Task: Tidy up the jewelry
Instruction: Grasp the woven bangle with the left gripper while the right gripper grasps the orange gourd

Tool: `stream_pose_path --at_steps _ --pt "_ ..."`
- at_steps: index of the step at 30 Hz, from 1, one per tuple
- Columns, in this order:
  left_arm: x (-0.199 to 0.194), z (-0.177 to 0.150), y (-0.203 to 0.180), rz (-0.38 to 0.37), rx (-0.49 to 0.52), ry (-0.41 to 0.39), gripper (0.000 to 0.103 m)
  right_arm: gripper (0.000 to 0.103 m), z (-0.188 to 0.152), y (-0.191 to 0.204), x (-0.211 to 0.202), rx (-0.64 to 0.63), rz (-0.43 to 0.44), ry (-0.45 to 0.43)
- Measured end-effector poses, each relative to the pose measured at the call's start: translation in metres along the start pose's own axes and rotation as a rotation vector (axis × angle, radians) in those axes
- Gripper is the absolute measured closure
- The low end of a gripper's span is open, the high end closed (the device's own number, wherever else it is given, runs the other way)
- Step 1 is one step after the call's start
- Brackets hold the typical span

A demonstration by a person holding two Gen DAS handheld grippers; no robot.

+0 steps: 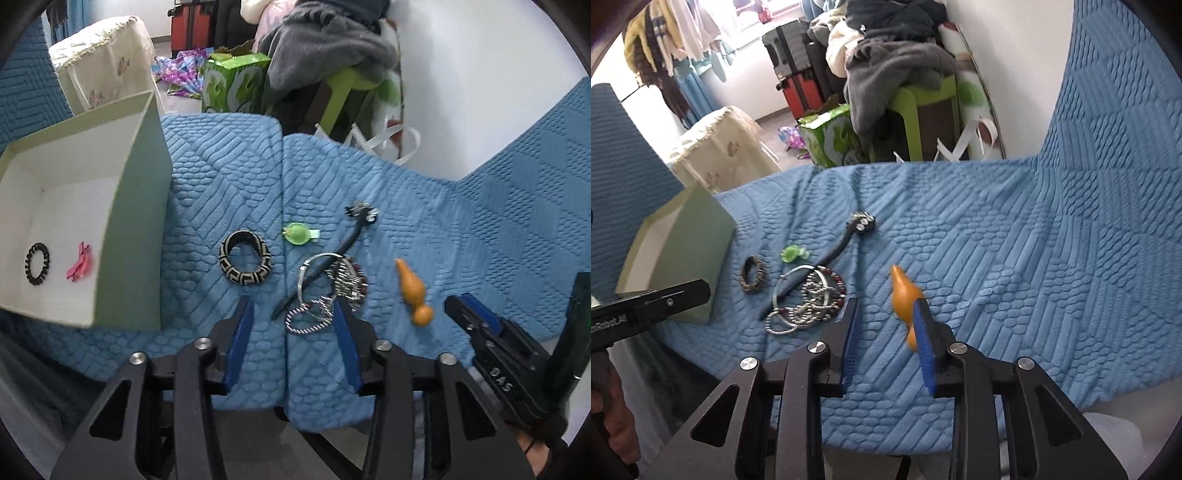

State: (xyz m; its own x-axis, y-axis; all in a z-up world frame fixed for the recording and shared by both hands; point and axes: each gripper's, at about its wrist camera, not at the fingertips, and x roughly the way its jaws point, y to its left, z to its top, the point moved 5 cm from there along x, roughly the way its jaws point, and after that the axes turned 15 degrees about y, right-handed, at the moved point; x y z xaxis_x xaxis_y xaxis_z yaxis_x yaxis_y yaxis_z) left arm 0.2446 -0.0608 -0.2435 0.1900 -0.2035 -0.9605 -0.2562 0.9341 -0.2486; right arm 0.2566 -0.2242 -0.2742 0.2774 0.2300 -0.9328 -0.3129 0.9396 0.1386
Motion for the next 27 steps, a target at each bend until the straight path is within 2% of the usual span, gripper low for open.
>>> stream_pose_path --at_steps 7,15,21,23,27 --pt "0.033 0.02 0.005 0.055 0.003 0.061 0.066 0.077 0.002 -0.007 0.029 -0.025 0.01 0.062" --pt "0.055 0.035 0.018 0.121 0.019 0.091 0.07 0.076 0.009 -0.008 0.054 -0.05 -0.046 0.092" --pt "0.065 0.041 0.019 0.128 0.053 0.113 0.078 0.075 0.007 -0.007 0.064 -0.063 -0.047 0.112" --pt "0.071 0.041 0.017 0.121 0.069 0.13 0.09 0.075 0.008 -0.005 0.069 -0.065 -0.048 0.13" --pt "0.073 0.042 0.011 0.103 0.117 0.137 0.094 0.075 0.007 -0.004 0.071 -0.073 -0.039 0.14"
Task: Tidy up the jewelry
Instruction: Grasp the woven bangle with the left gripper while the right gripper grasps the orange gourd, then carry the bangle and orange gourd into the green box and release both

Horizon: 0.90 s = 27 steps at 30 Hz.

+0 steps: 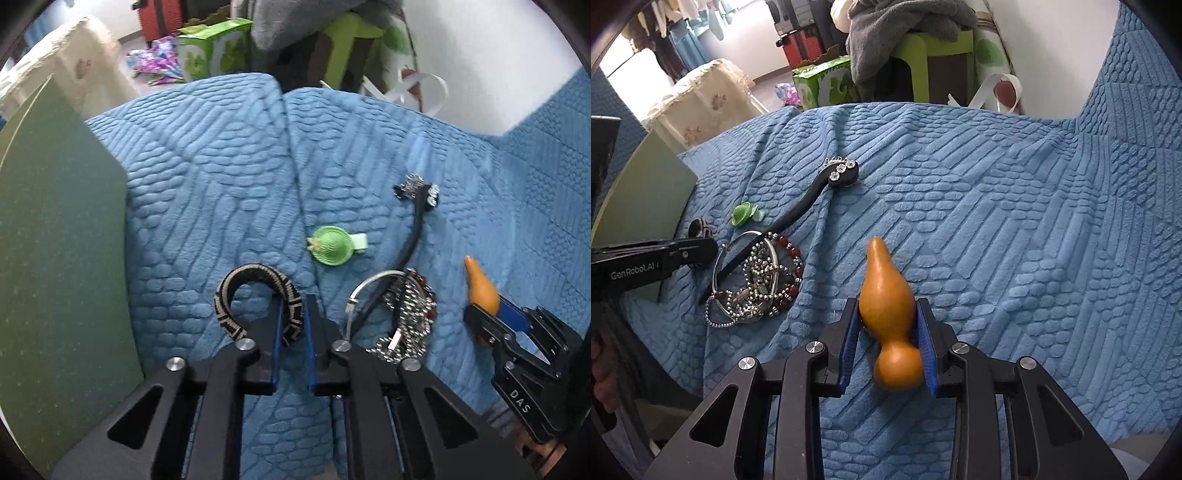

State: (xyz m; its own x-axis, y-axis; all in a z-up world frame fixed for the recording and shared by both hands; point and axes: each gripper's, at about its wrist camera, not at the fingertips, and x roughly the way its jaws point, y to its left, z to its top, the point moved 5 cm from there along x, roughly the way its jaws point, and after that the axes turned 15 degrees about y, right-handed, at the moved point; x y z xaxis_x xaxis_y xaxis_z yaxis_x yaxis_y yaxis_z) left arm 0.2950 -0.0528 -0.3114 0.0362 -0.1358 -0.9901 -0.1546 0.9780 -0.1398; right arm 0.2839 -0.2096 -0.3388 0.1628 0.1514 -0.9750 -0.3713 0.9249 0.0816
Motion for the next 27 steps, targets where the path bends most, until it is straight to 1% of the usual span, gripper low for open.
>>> stream_pose_path --at_steps 5,8,10,14,16,18,21,22,24,27 --pt "-0.007 -0.002 0.001 -0.025 0.006 0.003 0.095 0.076 -0.003 0.001 -0.002 -0.009 0.021 0.001" --pt "-0.015 -0.007 0.005 -0.05 -0.004 0.007 0.095 0.076 -0.004 0.003 -0.009 -0.012 0.017 -0.011" --pt "-0.021 -0.01 0.004 -0.054 -0.003 0.002 0.096 0.076 -0.004 0.004 -0.013 -0.006 0.014 -0.011" --pt "-0.036 -0.016 -0.003 -0.086 0.009 -0.018 0.095 0.076 -0.008 0.007 -0.026 0.009 0.021 -0.013" --pt "-0.047 -0.022 -0.006 -0.095 0.016 -0.039 0.095 0.076 -0.013 0.01 -0.038 0.016 0.025 -0.024" --pt "-0.054 -0.028 -0.009 -0.104 0.022 -0.043 0.095 0.076 -0.018 0.014 -0.049 0.023 0.032 -0.036" --pt "-0.074 -0.039 -0.014 -0.14 0.036 -0.065 0.095 0.076 -0.024 0.022 -0.067 0.038 0.031 -0.056" --pt "-0.081 -0.043 -0.015 -0.137 0.046 -0.08 0.095 0.076 -0.026 0.023 -0.071 0.049 0.028 -0.06" --pt "-0.092 -0.049 -0.017 -0.123 0.059 -0.106 0.095 0.076 -0.032 0.03 -0.083 0.068 0.057 -0.068" --pt "-0.111 -0.062 -0.016 -0.134 0.068 -0.135 0.095 0.076 -0.04 0.042 -0.097 0.068 0.065 -0.082"
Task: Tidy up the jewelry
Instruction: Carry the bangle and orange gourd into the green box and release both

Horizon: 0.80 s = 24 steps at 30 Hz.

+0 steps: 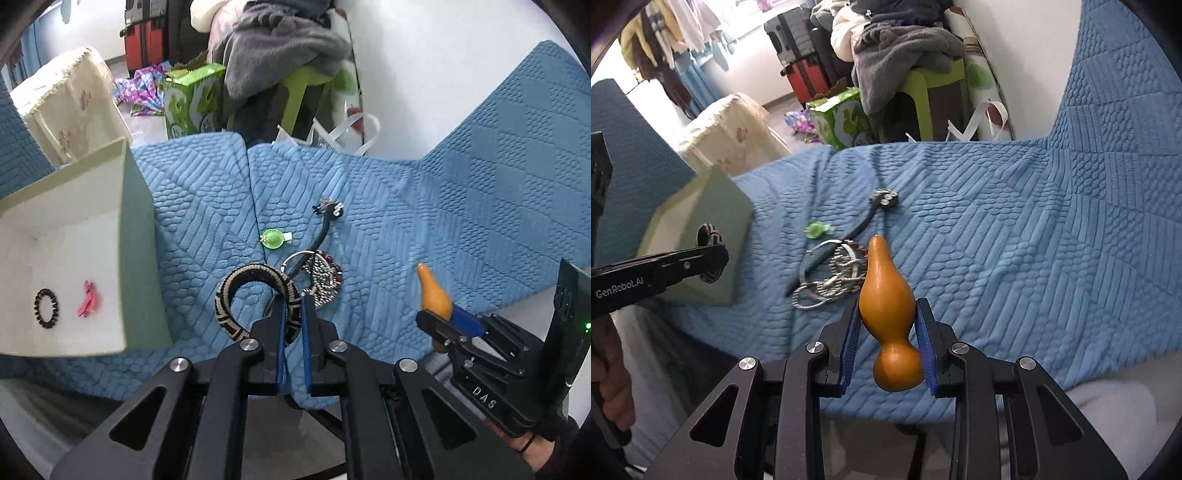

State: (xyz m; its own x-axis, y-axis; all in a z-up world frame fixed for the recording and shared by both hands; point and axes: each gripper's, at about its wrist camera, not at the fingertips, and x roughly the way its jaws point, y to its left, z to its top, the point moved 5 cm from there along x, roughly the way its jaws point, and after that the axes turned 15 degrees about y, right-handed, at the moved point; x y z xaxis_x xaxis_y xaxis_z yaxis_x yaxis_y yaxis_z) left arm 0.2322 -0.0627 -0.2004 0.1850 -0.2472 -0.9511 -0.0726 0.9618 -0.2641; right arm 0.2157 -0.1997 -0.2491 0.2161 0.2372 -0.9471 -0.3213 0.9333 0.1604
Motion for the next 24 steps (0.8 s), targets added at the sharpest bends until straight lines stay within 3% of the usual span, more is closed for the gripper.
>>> stream_pose_path --at_steps 8,12,16,24 --pt "-0.043 -0.011 0.008 0.028 -0.024 -0.068 0.095 0.076 -0.006 0.026 -0.038 -0.018 0.0 -0.055" --pt "-0.062 -0.01 0.01 0.019 -0.014 -0.099 0.095 0.076 0.004 0.038 -0.057 -0.013 0.006 -0.085" --pt "-0.085 -0.008 0.014 0.073 -0.012 -0.148 0.095 0.076 0.017 0.058 -0.085 -0.046 0.012 -0.143" --pt "-0.142 -0.004 0.036 0.092 -0.022 -0.255 0.095 0.076 0.047 0.099 -0.133 -0.099 0.034 -0.239"
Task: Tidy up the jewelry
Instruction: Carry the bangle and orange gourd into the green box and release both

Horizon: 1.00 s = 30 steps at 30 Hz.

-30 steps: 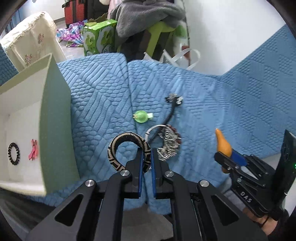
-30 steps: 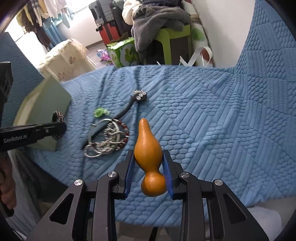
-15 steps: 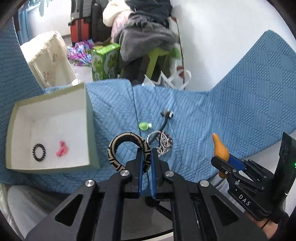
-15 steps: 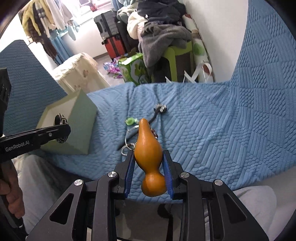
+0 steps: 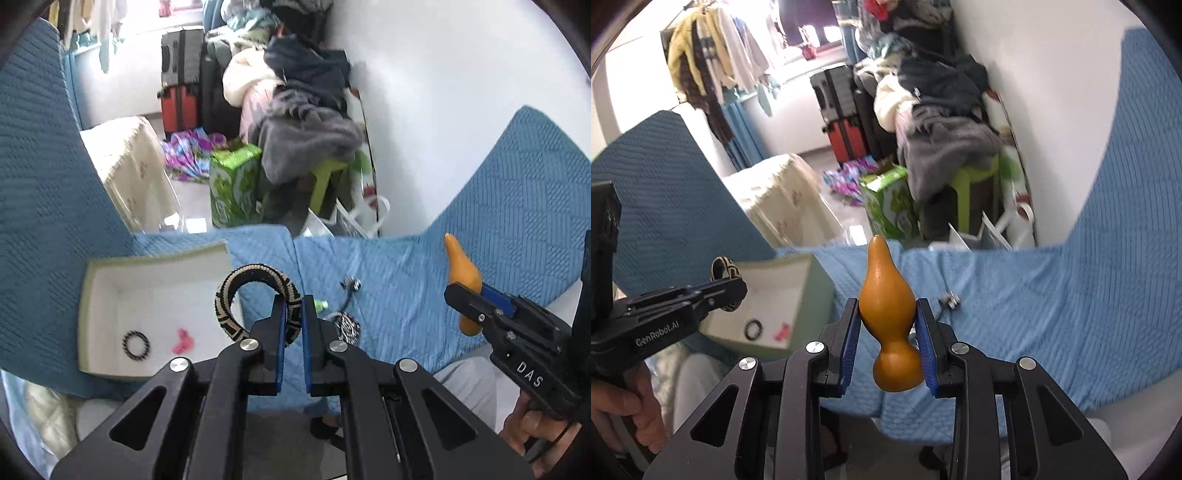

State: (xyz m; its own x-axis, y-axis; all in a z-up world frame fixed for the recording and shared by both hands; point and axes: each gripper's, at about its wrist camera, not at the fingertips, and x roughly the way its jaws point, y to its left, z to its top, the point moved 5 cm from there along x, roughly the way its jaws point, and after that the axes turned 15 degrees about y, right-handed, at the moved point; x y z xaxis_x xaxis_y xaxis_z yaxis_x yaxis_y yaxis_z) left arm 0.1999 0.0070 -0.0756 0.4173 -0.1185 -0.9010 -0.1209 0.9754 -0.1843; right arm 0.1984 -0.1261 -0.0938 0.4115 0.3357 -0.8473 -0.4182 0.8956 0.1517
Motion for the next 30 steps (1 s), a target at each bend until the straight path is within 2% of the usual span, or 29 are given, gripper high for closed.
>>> stream_pose_path --at_steps 2,10,14,30 --pt "-0.006 0.002 0.009 0.023 0.003 -0.015 0.095 0.076 0.009 0.013 -0.002 -0.024 0.006 -0.009" --pt "-0.016 0.004 0.051 0.038 -0.043 -0.054 0.095 0.076 0.032 0.057 0.007 -0.088 0.024 -0.031" --pt "-0.012 -0.001 0.074 0.043 -0.074 -0.058 0.095 0.076 0.029 0.083 0.035 -0.131 0.045 0.019" --pt "0.06 -0.018 0.172 0.036 -0.187 0.092 0.095 0.076 0.022 0.158 0.144 -0.289 0.093 0.222"
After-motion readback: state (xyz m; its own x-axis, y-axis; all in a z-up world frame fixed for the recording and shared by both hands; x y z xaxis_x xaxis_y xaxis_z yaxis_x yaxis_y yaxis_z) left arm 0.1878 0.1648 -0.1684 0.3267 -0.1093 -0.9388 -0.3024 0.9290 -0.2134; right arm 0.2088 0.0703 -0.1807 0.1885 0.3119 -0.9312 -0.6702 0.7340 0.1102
